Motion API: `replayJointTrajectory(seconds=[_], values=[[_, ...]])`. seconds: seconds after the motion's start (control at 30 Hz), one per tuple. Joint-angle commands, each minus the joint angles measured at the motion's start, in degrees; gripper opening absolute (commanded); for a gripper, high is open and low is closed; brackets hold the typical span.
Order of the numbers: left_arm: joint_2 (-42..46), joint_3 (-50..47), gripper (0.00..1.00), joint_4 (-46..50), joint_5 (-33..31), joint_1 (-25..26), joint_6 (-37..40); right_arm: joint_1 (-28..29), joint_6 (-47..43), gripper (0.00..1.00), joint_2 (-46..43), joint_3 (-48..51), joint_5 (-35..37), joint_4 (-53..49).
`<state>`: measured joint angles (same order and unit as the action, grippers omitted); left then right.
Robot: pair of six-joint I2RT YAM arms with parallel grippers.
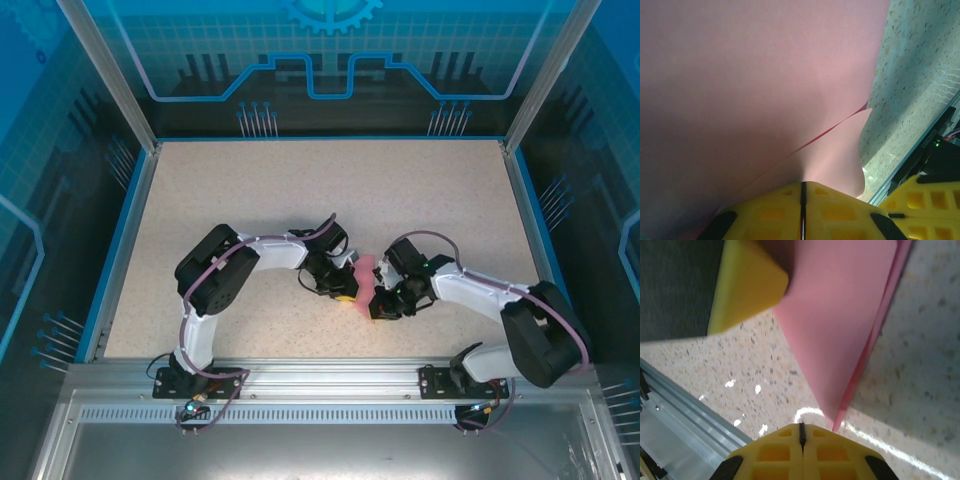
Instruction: Fold a paper plane with a square sheet of paper (fold left side to right side)
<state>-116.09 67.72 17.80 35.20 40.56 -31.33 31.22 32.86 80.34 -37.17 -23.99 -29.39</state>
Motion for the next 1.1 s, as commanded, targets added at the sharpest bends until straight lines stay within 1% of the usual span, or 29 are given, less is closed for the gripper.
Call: replayJointTrajectory(seconds=[0.0, 0.13, 0.2, 0.3, 0.43, 0.63, 0.83, 1.07], values=[[-0.73, -1.19, 0.1, 4.64, -5.44, -0.68, 0.39, 0.72, 1.45, 0.0, 3.48, -1.8, 2.34, 2.11], [0.05, -1.37, 0.12, 3.11, -4.58, -0.61, -0.28, 0.76, 1.99, 0.0, 6.81, -1.59, 3.4, 2.94], [0.72, -1.12, 0.14, 2.1, -3.96, -0.69, -0.66, 0.73, 1.78, 0.0, 8.25, -1.36, 3.82, 1.95], [2.29, -0.17, 0.16, 1.9, -3.32, -0.61, -1.08, 0.71, 1.52, 0.0, 9.12, -0.74, 6.52, -0.36], [5.6, 0.04, 0.15, 1.65, -2.16, -0.31, -1.48, 0.68, 1.24, 0.0, 9.13, -0.19, 9.83, -2.88], [8.59, -0.75, 0.11, 2.85, -0.84, 1.69, -1.63, 0.59, 1.06, 0.0, 9.64, -0.14, 11.15, -3.68], [7.17, -2.77, 0.08, 0.55, -0.36, 3.65, -3.52, 0.61, 1.06, 0.0, 9.75, -0.25, 11.3, -3.7], [4.18, -2.73, 0.07, -2.64, 0.7, 5.23, -4.97, 0.64, 0.97, 0.0, 10.02, -0.33, 10.95, -3.57]])
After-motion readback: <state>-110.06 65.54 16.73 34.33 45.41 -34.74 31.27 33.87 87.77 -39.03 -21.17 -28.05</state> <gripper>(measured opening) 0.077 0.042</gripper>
